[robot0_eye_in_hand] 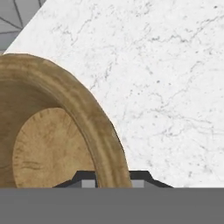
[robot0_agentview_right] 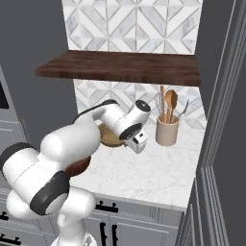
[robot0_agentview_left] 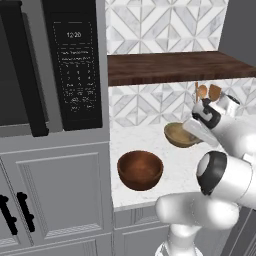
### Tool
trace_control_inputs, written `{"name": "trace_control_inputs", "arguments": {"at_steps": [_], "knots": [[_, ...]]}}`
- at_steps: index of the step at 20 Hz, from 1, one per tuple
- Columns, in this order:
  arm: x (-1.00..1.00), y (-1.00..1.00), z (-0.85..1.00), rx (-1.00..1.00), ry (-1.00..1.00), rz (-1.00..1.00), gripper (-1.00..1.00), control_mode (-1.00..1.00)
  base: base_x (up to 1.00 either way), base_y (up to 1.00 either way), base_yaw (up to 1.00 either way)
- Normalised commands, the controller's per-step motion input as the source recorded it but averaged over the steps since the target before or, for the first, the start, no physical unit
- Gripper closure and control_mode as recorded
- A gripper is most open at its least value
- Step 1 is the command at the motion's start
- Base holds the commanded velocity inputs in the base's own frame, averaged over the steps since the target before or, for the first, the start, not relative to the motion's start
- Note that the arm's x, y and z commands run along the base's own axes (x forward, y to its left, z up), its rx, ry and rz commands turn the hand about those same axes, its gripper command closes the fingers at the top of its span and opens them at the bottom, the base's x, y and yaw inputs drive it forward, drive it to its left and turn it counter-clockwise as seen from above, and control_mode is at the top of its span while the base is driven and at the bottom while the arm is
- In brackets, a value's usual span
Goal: Pick up the bowls on the counter and stack them on top of one another in the open cabinet. Place the smaller bowl on top of the larger bowl.
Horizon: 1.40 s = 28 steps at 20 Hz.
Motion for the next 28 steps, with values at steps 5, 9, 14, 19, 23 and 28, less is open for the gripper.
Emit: {"name": "trace_control_inputs", "arguments": {"at_steps": [5,9,14,19,23,28], "knots": [[-0.59,0.98,0.11,0.0,0.0,0.16,1.0,-1.0,0.0,0.0,0.0],[-0.48,1.0,-0.03,0.0,0.0,0.16,1.0,-1.0,0.0,0.0,0.0],[-0.07,1.0,-0.17,0.0,0.01,0.07,1.0,-1.0,0.0,0.0,0.0],[0.24,0.66,-0.14,-0.04,0.01,0.0,1.0,-1.0,0.0,0.0,0.0],[0.41,0.4,-0.17,-0.09,0.01,0.0,1.0,-1.0,0.0,0.0,0.0],[0.29,0.04,-0.24,-0.07,0.02,0.0,1.0,-1.0,0.0,0.0,0.0]]}}
